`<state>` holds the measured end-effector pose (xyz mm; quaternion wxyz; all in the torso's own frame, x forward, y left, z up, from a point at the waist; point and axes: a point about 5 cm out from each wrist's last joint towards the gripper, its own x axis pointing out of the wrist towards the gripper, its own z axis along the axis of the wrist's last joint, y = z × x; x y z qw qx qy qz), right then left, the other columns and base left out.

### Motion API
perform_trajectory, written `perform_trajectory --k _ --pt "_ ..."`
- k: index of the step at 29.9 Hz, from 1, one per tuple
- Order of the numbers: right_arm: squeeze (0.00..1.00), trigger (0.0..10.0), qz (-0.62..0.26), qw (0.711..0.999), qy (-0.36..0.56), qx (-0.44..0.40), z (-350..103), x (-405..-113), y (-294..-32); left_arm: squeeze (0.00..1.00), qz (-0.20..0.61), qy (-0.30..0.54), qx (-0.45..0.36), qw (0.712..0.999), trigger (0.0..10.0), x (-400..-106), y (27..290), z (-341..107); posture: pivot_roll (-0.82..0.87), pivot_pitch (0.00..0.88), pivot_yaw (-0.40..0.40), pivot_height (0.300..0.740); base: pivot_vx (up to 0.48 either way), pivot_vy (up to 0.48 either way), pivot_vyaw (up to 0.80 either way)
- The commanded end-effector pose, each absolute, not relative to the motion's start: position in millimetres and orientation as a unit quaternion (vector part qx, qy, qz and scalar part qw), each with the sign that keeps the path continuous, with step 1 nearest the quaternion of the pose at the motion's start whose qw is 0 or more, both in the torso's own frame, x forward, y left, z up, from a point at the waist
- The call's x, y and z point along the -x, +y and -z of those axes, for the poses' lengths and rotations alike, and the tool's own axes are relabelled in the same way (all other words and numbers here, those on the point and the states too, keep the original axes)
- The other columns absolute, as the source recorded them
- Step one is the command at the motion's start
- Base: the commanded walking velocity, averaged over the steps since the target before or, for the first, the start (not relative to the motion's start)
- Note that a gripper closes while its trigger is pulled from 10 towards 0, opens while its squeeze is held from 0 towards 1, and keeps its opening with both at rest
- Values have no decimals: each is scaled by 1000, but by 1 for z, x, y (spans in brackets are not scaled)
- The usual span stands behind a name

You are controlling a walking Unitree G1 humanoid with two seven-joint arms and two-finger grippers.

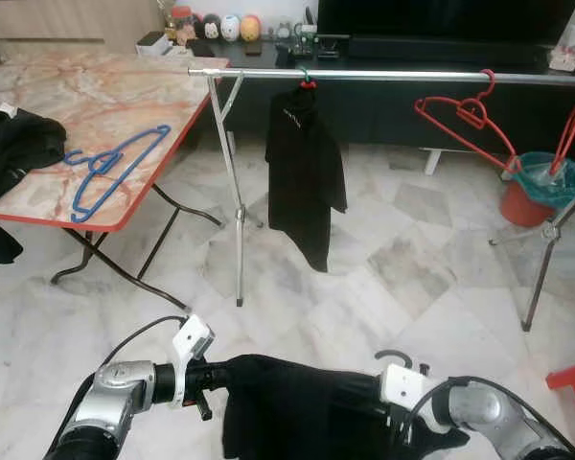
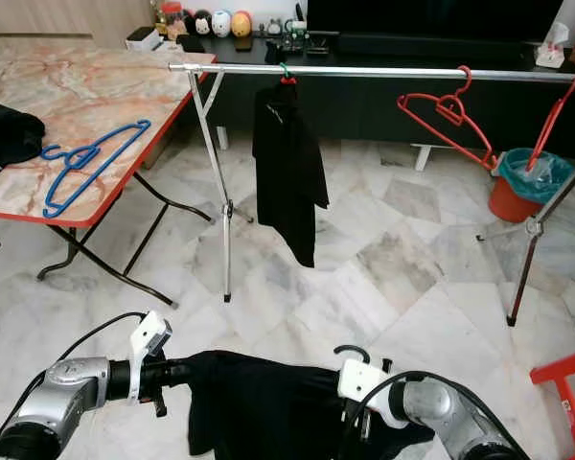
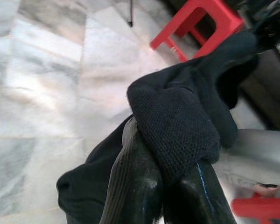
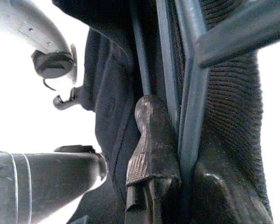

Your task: Hang hanger

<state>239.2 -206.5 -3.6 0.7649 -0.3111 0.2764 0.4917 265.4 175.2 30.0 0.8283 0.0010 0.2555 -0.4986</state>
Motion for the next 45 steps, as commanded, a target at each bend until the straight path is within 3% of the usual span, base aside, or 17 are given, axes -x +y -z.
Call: perform_trajectory --k 1,2,3,4,7,8,9,10,19,28,32,35,36,38,41,45 --pt "0 0 -480 790 237 298 -9 -251 -201 0 504 282 -60 814 7804 -261 172 -19 -32 49 11 740 0 0 0" --pt "0 0 -481 790 237 299 -9 -252 -201 0 507 285 -65 811 7804 -259 172 -17 -32 49 11 740 0 0 0" --pt "0 0 -483 788 236 299 -9 -251 -201 0 510 288 -70 808 9373 -257 172 -15 -33 49 12 740 0 0 0" --pt "0 0 -487 788 234 296 -10 -251 -202 0 508 292 -72 807 10000 -256 172 -13 -33 50 11 740 0 0 0" --pt "0 0 -487 789 234 292 -11 -251 -202 0 510 301 -70 803 10000 -253 172 -10 -33 50 10 740 0 0 0" --pt "0 0 -489 788 234 292 -11 -251 -203 122 512 306 -71 799 10000 -252 172 -9 -31 50 10 740 0 0 0" --pt "0 0 -490 788 234 291 -12 -251 -203 612 513 312 -73 796 10000 -250 173 -7 -31 50 10 740 0 0 0" --pt "0 0 -491 788 234 288 -12 -251 -203 1000 514 328 -92 787 10000 -247 176 -2 -29 50 10 740 0 0 0" --pt "0 0 -495 792 223 279 -18 -254 -203 1000 527 372 -158 748 10000 -233 185 12 -30 49 10 740 0 0 0" --pt "0 0 -501 793 220 270 -20 -255 -202 1000 521 362 -173 753 10000 -235 183 15 -30 48 9 740 0 0 0" --pt "0 0 -508 790 220 265 -20 -254 -201 1000 502 345 -186 771 10000 -241 183 12 -32 48 10 740 0 0 0" --pt "0 0 -513 786 224 264 -20 -252 -203 1000 437 275 -159 841 10000 -269 185 -9 -32 49 9 740 0 0 0" --pt "0 0 -513 785 225 265 -20 -251 -203 1000 427 261 -157 851 10000 -273 186 -14 -31 49 9 740 0 0 0" --pt "0 0 -513 785 225 265 -19 -251 -203 1000 421 252 -155 857 10000 -276 187 -17 -31 49 9 740 0 0 0" --pt "0 0 -516 779 231 271 -19 -250 -205 1000 379 187 -172 890 10000 -296 193 -41 -33 47 9 740 0 0 0" --pt "0 0 -519 775 235 273 -18 -249 -205 1000 389 156 -145 896 10000 -301 191 -55 -30 46 8 740 0 0 0"
